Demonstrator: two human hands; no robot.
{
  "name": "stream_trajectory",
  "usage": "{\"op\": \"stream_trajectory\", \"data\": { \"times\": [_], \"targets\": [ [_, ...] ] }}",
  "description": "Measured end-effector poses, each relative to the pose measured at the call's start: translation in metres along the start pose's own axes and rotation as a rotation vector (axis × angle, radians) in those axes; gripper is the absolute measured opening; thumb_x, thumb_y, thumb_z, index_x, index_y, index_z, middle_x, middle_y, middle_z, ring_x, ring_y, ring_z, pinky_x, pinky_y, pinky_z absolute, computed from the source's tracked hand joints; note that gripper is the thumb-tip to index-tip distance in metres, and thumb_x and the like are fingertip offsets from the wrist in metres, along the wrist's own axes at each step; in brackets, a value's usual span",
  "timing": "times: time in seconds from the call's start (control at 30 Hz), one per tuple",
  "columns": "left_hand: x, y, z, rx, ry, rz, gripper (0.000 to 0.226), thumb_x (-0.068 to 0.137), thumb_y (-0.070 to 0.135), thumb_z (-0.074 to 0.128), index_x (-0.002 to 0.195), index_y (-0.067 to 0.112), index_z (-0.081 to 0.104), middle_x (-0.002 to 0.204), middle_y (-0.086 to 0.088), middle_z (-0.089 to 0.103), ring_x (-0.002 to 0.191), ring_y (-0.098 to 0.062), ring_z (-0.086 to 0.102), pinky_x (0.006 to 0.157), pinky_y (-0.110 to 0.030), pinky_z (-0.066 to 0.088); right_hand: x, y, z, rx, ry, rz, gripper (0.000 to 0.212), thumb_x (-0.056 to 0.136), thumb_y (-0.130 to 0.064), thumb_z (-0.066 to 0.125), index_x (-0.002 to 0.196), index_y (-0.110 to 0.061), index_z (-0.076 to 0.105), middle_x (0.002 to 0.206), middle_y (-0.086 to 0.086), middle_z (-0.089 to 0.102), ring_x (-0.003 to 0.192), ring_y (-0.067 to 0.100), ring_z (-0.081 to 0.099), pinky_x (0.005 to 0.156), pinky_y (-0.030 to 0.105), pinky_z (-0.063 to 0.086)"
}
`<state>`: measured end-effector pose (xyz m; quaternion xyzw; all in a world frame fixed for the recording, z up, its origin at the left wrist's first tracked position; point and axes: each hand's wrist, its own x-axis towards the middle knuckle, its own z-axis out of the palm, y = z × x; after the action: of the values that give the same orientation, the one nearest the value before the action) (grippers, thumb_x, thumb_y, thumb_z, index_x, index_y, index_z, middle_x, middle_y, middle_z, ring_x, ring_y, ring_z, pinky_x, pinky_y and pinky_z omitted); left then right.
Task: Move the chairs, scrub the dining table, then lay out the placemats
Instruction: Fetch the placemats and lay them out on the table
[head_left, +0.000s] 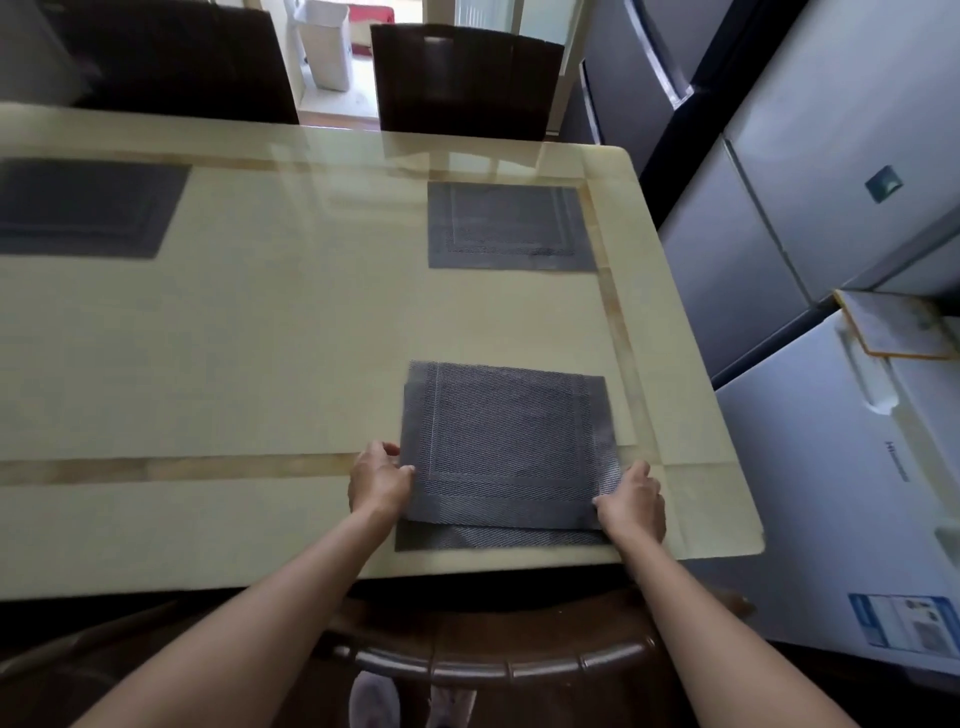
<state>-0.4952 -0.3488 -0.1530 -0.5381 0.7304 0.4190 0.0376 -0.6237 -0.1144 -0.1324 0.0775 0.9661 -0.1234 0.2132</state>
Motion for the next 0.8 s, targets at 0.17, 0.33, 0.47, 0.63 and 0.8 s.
{"op": "stream_trajectory", "data": {
  "times": [0.17,0.33,0.47,0.63,0.8],
  "targets": [
    [-0.005,0.004,0.005,0.044,0.034,0.034,0.014,0.087,0.016,0.062,0.099,0.011,0.057,0.105,-0.009,0.063,0.098,-0.028,0.058,0.076,-0.030,0.041,-0.002,-0.001,-0.003,-0.014,0.034,-0.072,0.013,0.091,-0.011,0.051,0.102,-0.006,0.049,0.111,0.016,0.060,0.097,0.034,0.060,0.066,0.030,0.037],
    [-0.009,0.006,0.003,-0.020,0.076,0.168,0.004,0.088,0.010,0.058,0.088,0.010,0.054,0.090,-0.013,0.065,0.081,-0.028,0.057,0.067,-0.028,0.038,-0.004,-0.002,-0.010,0.004,0.077,-0.121,0.016,0.093,-0.018,0.050,0.106,-0.009,0.054,0.110,0.013,0.064,0.097,0.034,0.061,0.068,0.031,0.039],
    [-0.007,0.010,-0.017,-0.182,0.132,0.207,0.008,0.086,0.003,0.060,0.083,0.010,0.056,0.084,-0.006,0.063,0.080,-0.024,0.059,0.068,-0.027,0.040,-0.007,-0.016,-0.016,0.081,0.120,-0.180,0.025,0.093,-0.020,0.054,0.115,-0.009,0.055,0.114,0.014,0.064,0.102,0.035,0.060,0.073,0.034,0.043],
    [0.009,0.001,-0.071,-0.299,0.232,0.172,0.009,0.086,0.002,0.062,0.086,0.010,0.057,0.086,-0.005,0.062,0.081,-0.020,0.057,0.070,-0.024,0.039,-0.024,-0.069,-0.010,0.179,0.126,-0.330,0.009,0.090,-0.017,0.055,0.094,-0.009,0.053,0.101,0.016,0.066,0.094,0.036,0.060,0.066,0.032,0.036],
    [0.043,-0.036,-0.142,-0.336,0.327,0.128,0.006,0.083,0.003,0.064,0.089,0.004,0.061,0.088,-0.010,0.065,0.080,-0.020,0.057,0.071,-0.026,0.039,-0.069,-0.142,0.018,0.221,0.098,-0.412,0.009,0.090,-0.016,0.057,0.086,-0.011,0.050,0.095,0.014,0.067,0.088,0.033,0.061,0.064,0.032,0.039]
  ]
}}
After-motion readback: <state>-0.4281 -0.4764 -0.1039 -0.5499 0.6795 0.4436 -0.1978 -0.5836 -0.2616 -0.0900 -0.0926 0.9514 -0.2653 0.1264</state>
